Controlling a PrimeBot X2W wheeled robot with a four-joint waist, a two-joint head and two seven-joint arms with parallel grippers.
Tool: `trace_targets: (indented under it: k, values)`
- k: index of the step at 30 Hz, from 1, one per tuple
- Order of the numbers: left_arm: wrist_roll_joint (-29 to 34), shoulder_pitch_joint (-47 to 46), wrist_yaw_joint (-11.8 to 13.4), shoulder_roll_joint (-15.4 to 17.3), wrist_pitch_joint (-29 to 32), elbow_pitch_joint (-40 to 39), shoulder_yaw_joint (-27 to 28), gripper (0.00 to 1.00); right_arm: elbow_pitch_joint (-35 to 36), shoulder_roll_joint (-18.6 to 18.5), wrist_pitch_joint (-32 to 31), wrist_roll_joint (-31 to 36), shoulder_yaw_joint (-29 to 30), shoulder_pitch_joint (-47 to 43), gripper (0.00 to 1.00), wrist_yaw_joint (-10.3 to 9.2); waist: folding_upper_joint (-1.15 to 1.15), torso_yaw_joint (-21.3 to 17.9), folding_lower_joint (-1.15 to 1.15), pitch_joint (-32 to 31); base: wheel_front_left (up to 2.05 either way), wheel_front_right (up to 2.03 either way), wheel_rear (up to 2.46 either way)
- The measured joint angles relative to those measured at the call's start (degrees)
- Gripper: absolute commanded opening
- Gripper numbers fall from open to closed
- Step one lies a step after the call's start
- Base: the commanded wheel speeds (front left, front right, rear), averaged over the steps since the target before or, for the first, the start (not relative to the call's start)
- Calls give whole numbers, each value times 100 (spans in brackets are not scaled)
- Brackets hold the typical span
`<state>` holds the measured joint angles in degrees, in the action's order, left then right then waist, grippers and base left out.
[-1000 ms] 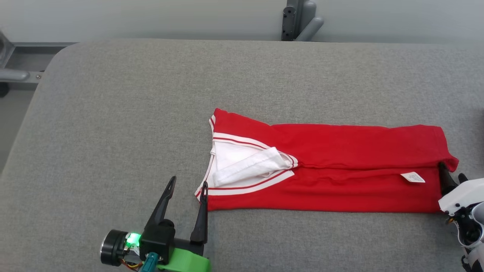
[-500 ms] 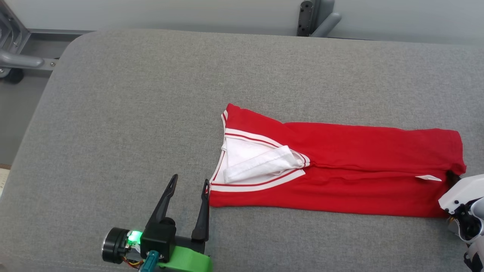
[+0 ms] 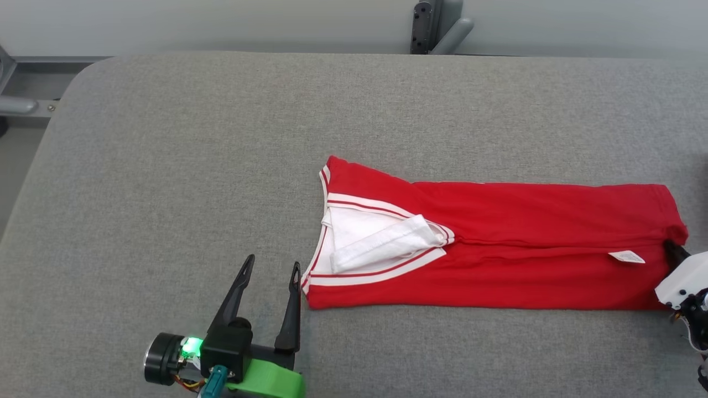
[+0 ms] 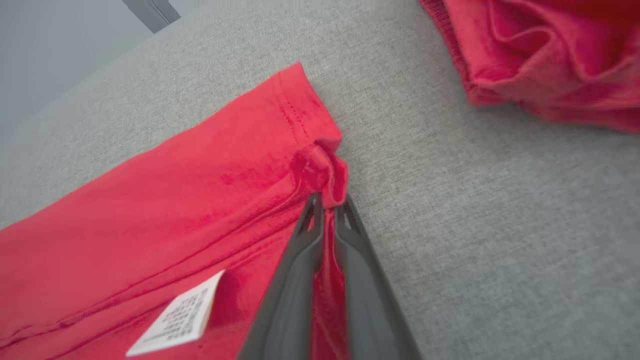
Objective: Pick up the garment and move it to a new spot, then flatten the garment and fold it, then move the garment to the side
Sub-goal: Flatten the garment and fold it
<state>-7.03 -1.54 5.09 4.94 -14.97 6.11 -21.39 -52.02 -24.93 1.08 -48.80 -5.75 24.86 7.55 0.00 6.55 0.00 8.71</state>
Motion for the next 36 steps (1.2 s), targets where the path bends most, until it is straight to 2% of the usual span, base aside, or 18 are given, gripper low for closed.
trace_targets:
  k: [9,18,28,36]
  values:
    - [75,31,-108,-57,0,102,92,100,601,-227,-156,-91,-89,-72,0,-2,0,-224,0,-43,0,0,0]
    - [113,105,-185,-97,-1,221,123,100,2513,56,-801,-698,-194,-112,0,-7,0,-317,0,-182,0,0,0]
    - [107,99,-282,-166,0,366,8,100,3668,713,-1572,-497,-330,-105,0,-8,0,-5,0,-230,0,0,0]
    - [70,85,-328,-185,-1,459,-67,100,3991,1350,-2078,-259,-589,-112,0,-8,0,447,0,-225,0,0,0]
